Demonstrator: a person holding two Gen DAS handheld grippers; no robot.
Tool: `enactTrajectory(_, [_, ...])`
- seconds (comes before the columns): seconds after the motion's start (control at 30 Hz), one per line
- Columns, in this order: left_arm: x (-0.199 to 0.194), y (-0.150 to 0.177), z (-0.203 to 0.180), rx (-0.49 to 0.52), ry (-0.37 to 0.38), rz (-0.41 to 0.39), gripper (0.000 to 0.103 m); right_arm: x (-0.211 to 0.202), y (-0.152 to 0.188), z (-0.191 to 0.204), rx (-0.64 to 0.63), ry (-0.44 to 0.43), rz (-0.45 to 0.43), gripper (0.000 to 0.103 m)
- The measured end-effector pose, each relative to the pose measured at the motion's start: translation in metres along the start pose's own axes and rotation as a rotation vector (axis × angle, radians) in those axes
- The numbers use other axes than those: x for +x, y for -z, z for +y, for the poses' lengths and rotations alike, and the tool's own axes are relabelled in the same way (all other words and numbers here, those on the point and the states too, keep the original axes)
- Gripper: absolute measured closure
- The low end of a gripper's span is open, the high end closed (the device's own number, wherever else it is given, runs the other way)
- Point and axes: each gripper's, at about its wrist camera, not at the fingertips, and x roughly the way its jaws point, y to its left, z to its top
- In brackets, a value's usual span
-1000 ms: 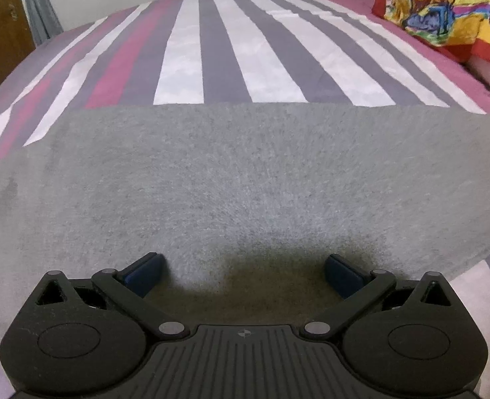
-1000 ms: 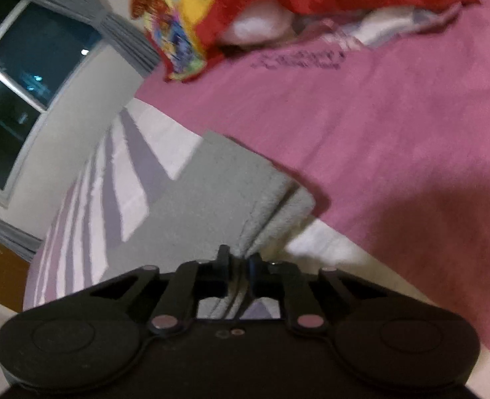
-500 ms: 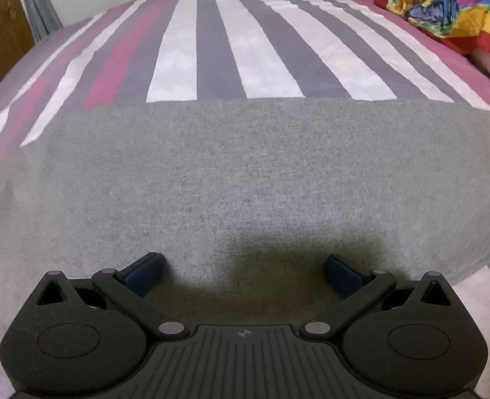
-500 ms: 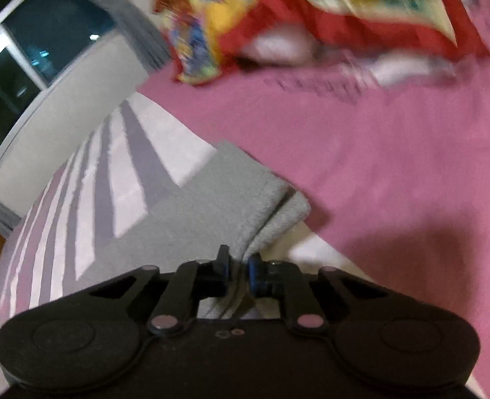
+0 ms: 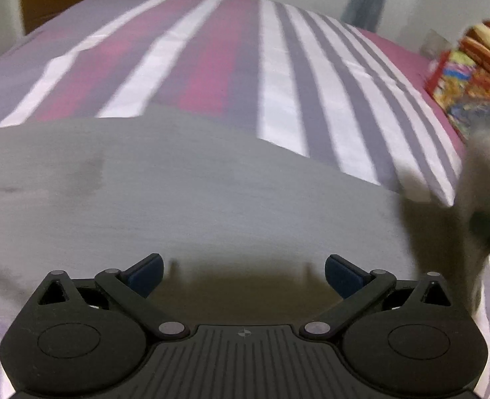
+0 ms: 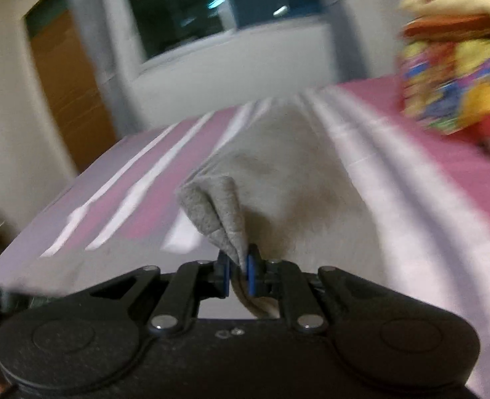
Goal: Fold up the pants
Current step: 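Lift the folded edge with the right gripper while the left gripper grasps the fabric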
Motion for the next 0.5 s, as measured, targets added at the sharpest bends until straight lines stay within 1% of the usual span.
enactTrajectory(0.03, [-0.001,0.000,0.009,-0.017,-0.004,0.000,0.000,0.010,0.008,0.012,-0.011,-0.028,0.035,0.093])
enactTrajectory(0.07, [-0.001,0.001,0.018,-0.032,-0.003,0.003,0.000,0.023,0.018,0.022,-0.023,-0.054,0.081,0.090])
enactTrajectory(0.1, [-0.001,0.003,0.026,-0.048,0.001,0.010,0.000,0.035,0.028,0.029,-0.031,-0.075,0.138,0.083])
enactTrajectory(0.13, [0.000,0.004,0.031,-0.061,0.014,0.020,0.000,0.047,0.037,0.033,-0.036,-0.074,0.198,0.078])
enactTrajectory(0.17, [0.002,0.004,0.035,-0.073,0.033,0.034,0.000,0.057,0.045,0.035,-0.041,-0.053,0.258,0.074])
enactTrajectory(0.2, [0.005,0.005,0.038,-0.090,0.064,0.054,0.000,0.059,0.049,0.034,-0.042,-0.041,0.267,0.072])
enactTrajectory(0.23, [0.007,0.006,0.039,-0.112,0.103,0.073,0.000,0.054,0.050,0.032,-0.033,-0.054,0.249,0.070])
enactTrajectory(0.27, [0.011,0.006,0.039,-0.134,0.142,0.092,0.000,0.049,0.047,0.030,-0.016,-0.065,0.239,0.064])
enactTrajectory(0.33, [0.019,0.007,0.034,-0.173,0.212,0.133,0.000,0.034,0.037,0.021,0.016,-0.087,0.198,0.063])
enactTrajectory(0.4, [0.027,0.009,0.025,-0.193,0.274,0.160,0.000,0.014,0.028,0.011,0.019,-0.065,0.140,0.057])
enactTrajectory(0.43, [0.030,0.011,0.020,-0.202,0.299,0.170,0.000,0.007,0.024,0.004,0.024,-0.047,0.115,0.055])
enactTrajectory(0.5, [0.037,0.014,0.012,-0.216,0.325,0.189,0.000,-0.007,0.022,-0.011,0.049,-0.030,0.084,0.053])
